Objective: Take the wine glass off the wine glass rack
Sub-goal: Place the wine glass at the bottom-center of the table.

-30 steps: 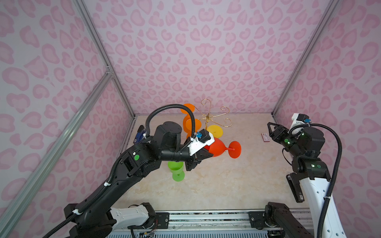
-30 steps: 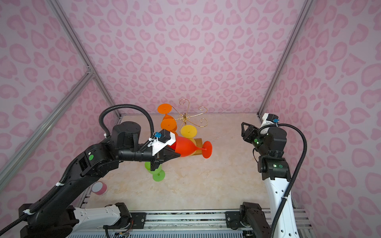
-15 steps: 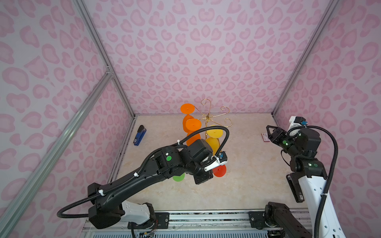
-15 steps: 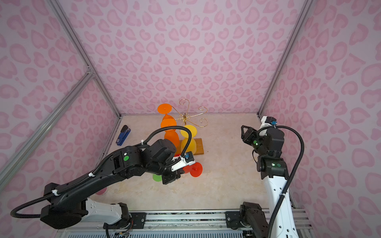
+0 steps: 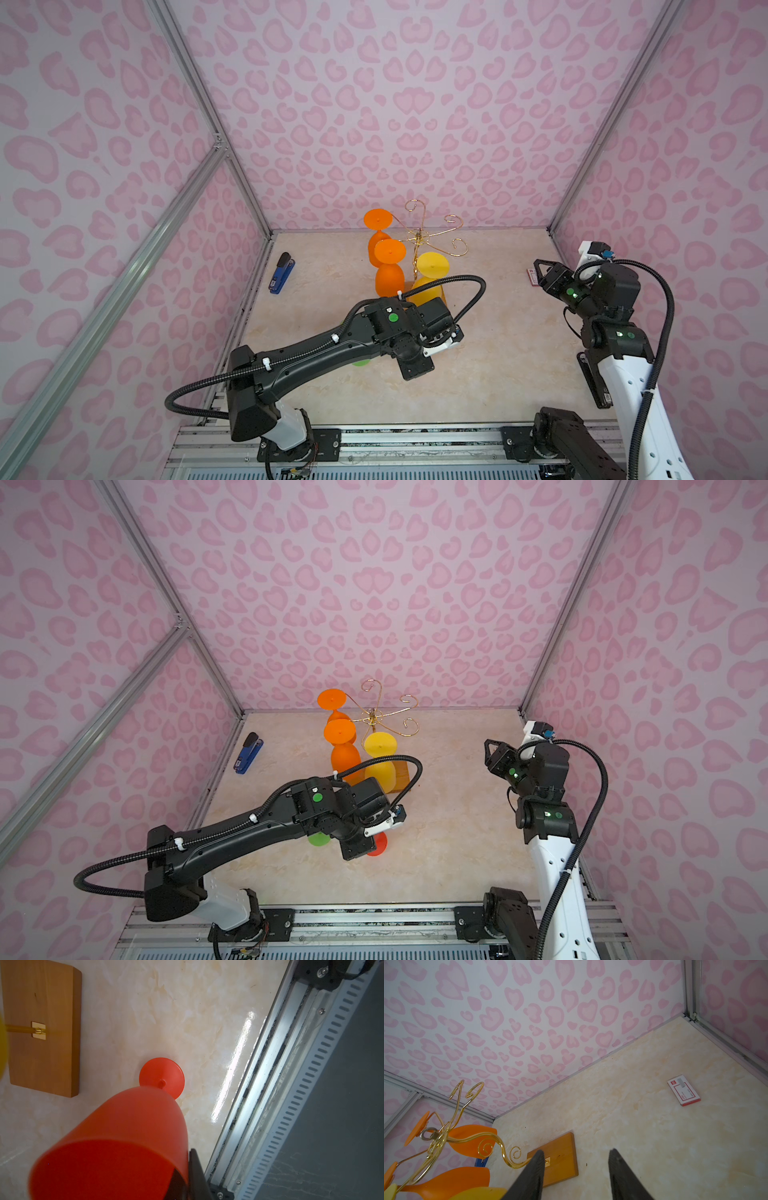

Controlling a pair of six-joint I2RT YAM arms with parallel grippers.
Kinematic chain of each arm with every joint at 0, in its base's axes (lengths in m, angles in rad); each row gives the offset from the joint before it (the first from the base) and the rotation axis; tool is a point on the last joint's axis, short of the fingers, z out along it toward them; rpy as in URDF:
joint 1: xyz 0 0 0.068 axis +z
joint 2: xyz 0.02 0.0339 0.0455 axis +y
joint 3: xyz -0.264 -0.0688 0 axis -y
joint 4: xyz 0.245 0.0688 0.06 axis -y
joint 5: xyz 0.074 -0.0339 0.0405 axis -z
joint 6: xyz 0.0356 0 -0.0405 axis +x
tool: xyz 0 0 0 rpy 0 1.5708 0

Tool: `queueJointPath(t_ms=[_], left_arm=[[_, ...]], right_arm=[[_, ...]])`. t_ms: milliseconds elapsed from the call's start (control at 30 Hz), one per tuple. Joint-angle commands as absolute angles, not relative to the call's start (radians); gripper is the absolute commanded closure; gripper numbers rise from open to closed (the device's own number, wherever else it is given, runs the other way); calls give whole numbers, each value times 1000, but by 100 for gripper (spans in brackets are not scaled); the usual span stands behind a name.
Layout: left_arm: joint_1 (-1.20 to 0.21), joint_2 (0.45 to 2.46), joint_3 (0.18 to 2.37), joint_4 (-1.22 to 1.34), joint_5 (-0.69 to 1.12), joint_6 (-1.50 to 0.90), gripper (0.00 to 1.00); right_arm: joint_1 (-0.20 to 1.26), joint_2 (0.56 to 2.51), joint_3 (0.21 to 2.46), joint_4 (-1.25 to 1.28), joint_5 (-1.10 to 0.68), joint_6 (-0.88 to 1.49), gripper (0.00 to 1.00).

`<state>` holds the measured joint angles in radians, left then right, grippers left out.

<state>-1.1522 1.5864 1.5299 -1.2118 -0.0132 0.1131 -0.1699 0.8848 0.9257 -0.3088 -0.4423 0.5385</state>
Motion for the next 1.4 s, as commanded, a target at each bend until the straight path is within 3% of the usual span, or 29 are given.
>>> queueJointPath(t_ms=[0, 567, 933, 1200, 1367], left_arm=[[-1152, 1612, 1540, -1255, -33, 115, 98], [-1142, 1686, 1536, -1266, -28, 138, 97], [-1129, 1648, 1557, -1277, -40, 129, 50], [-1129, 1362, 1623, -1233, -96, 101, 41], [-1110, 1096, 1580, -966, -291, 39, 34]], right_arm=[[-172, 884, 915, -280, -455, 538, 50], [-184, 881, 903, -267, -466, 545, 50], [-186, 882, 914, -264, -483, 560, 50], [-186, 875, 924, -195, -588, 661, 50], [-168, 873, 903, -26, -723, 847, 47]])
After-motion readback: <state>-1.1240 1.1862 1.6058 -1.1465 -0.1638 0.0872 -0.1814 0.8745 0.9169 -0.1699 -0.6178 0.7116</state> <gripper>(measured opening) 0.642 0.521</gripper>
